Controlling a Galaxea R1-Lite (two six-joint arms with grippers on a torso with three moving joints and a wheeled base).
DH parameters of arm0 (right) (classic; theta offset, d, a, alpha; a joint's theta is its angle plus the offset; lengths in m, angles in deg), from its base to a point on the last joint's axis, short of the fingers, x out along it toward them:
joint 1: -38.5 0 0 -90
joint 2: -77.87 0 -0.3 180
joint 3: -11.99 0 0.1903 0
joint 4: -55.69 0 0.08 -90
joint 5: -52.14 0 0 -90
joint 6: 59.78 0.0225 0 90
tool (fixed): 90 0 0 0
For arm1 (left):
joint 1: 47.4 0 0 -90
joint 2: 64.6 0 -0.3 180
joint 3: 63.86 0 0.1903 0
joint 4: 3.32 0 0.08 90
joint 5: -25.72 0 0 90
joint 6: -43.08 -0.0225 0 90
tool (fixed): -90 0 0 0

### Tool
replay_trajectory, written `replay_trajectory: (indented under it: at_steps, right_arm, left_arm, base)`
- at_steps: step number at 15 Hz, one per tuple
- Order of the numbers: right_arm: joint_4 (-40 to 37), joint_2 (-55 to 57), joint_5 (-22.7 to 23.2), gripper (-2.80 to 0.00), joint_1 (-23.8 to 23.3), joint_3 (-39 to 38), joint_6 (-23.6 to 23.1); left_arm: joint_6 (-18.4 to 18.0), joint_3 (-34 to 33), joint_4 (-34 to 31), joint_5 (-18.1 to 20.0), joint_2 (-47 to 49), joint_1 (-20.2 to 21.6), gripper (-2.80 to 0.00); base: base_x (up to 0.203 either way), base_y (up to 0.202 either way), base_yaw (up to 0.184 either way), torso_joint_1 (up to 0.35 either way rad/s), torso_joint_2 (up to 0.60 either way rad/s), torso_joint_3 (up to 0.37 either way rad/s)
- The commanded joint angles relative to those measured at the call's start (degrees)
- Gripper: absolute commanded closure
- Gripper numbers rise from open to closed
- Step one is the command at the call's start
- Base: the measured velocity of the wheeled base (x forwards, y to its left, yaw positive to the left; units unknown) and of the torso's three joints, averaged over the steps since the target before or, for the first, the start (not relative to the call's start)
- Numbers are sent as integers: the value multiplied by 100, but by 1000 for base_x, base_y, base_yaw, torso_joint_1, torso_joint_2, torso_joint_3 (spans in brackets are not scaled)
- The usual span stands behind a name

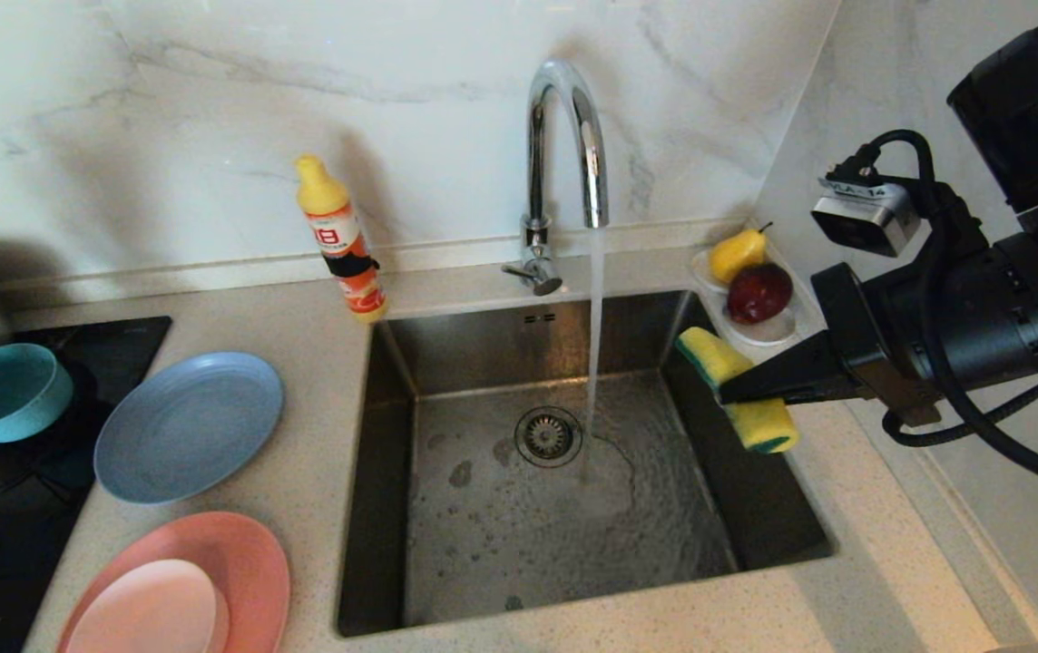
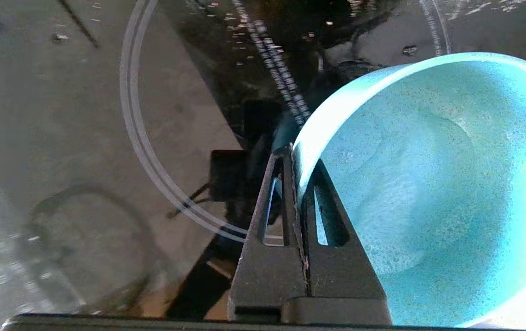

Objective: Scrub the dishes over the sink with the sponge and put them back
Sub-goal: Place the bowl on the table

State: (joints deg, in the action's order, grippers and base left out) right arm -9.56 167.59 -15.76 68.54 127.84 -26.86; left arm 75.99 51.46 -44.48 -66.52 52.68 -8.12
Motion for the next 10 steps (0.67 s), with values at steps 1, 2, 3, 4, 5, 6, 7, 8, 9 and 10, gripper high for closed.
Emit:
replay_trajectory:
  at_steps: [1, 2, 3, 4, 5, 6, 7, 8, 9, 10]
  right_arm:
    - [-21, 31, 13, 0, 11, -2, 16]
    - [-21, 28, 13, 0, 2, -2, 21]
    - [-26, 19, 13, 0, 7, -2, 12]
    - [-30, 13, 13, 0, 4, -2, 14]
    - [-32, 10, 13, 0, 2, -4, 18]
    - [-39, -7, 13, 0, 11, -10, 12]
    - [-45, -16, 13, 0, 9, -10, 18]
    - [-48, -25, 13, 0, 7, -19, 12]
    - [-56, -25, 13, 0, 2, -19, 12]
    - [-55, -16, 13, 0, 3, -20, 12]
  left_arm:
    - [134, 197, -51, 21, 232, 10, 0]
    - [165, 259, -72, 22, 313, 10, 0]
    - [164, 279, -77, 22, 355, 25, 0]
    - [163, 288, -75, 27, 401, 52, 0]
    - [163, 297, -75, 31, 425, 66, 0]
    - [163, 306, -76, 31, 454, 71, 0]
    - [171, 349, -129, 37, 463, 80, 0]
    - [164, 415, -249, 40, 463, 75, 0]
    - [173, 509, -325, 53, 457, 79, -280]
    - [203, 576, -412, 94, 402, 88, -280]
  base:
    - [0, 0, 0, 0, 0, 0]
    - [0, 0, 0, 0, 0, 0]
    - [0, 0, 0, 0, 0, 0]
    - [0, 0, 0, 0, 0, 0]
    - [0, 0, 0, 0, 0, 0]
    - [0, 0, 0, 0, 0, 0]
    - [0, 0, 0, 0, 0, 0]
    - [0, 0, 0, 0, 0, 0]
    - [0, 0, 0, 0, 0, 0]
    - [0, 0, 0, 0, 0, 0]
